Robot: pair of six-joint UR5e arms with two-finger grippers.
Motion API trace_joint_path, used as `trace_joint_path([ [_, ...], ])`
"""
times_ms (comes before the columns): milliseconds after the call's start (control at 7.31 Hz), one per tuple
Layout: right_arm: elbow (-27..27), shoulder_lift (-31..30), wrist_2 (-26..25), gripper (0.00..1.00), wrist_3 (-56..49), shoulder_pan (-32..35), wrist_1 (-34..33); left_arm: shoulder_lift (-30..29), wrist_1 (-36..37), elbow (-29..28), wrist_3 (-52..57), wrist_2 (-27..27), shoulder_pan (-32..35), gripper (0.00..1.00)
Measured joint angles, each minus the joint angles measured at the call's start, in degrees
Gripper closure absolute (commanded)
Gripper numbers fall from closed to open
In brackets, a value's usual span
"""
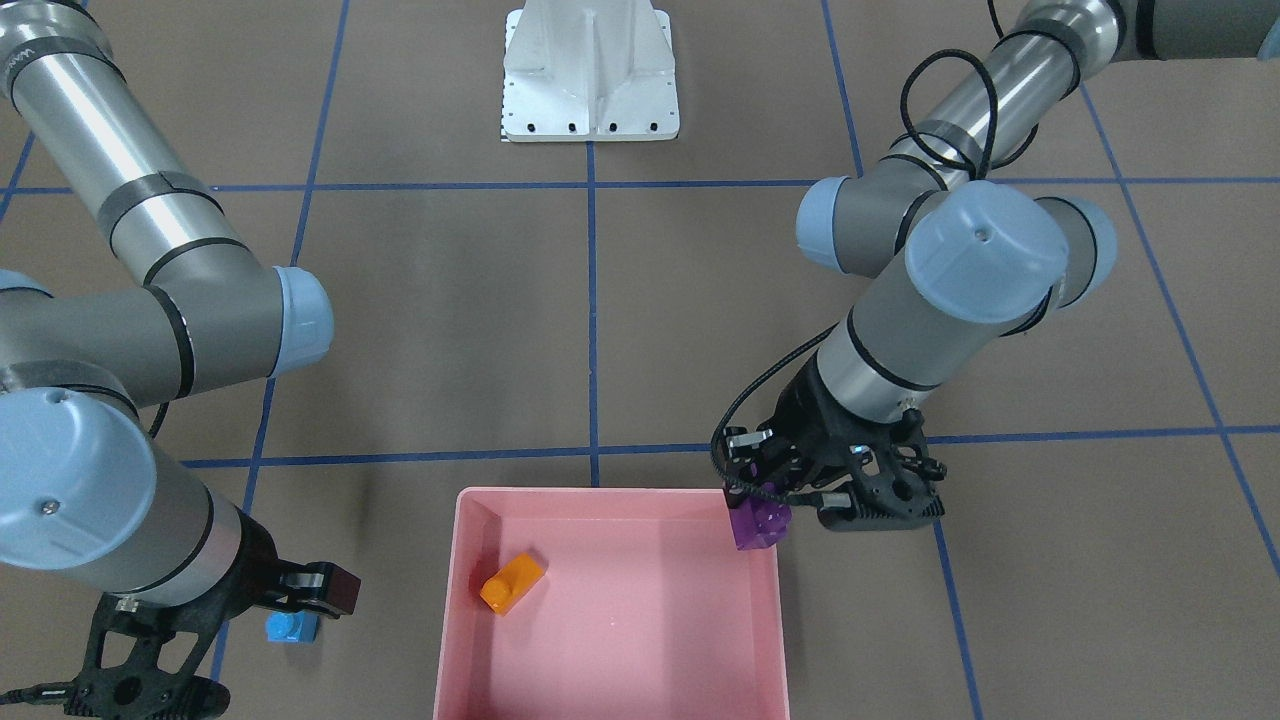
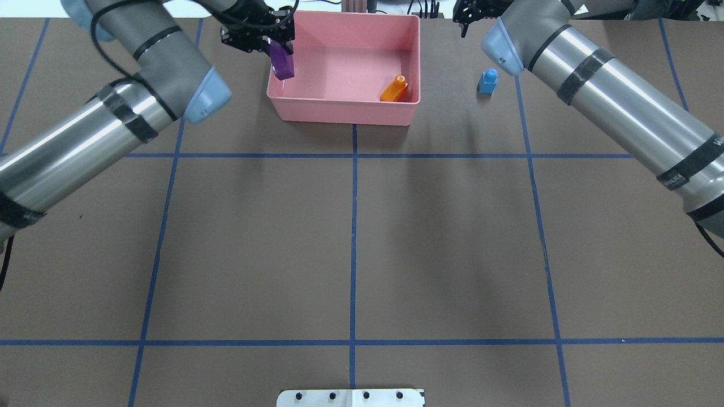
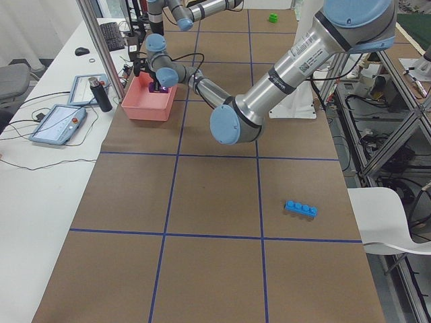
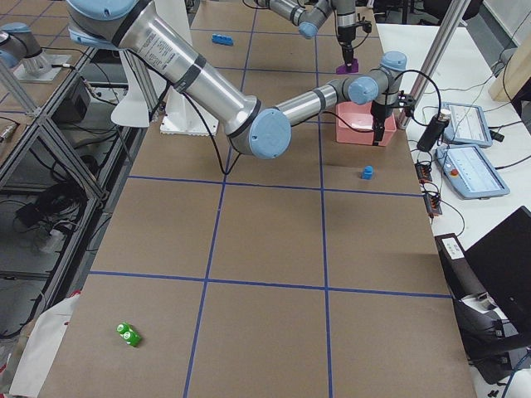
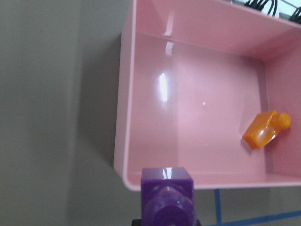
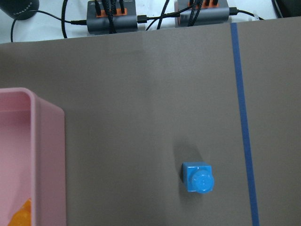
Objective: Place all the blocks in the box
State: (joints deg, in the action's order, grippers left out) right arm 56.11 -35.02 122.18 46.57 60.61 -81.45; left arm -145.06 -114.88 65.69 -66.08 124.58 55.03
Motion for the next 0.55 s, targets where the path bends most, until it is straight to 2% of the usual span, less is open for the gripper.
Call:
trace_joint_path([
  [137,-4.12,-0.03,-0.05,0.01,-1.12,0.44,4.64,-4.59,1.4,-5.64,0.0,-1.01,0.67,1.0],
  [274,-8.91,-0.05,-0.17,0.01,-1.51,0.53,10.3,-8.0,2.01,-10.44,0.14,-3.37,0.76,0.7],
  [411,-12.27,-0.03,-0.34,0.01,-1.54,0.37,14.06,-10.15,2.36,-14.35,1.04,-5.82,0.39,0.54],
  [548,-13.69,0.01,-0.51,0.01,-1.39,0.06,15.6,-10.97,2.51,-16.52,3.01,-7.49,-0.25,0.49],
])
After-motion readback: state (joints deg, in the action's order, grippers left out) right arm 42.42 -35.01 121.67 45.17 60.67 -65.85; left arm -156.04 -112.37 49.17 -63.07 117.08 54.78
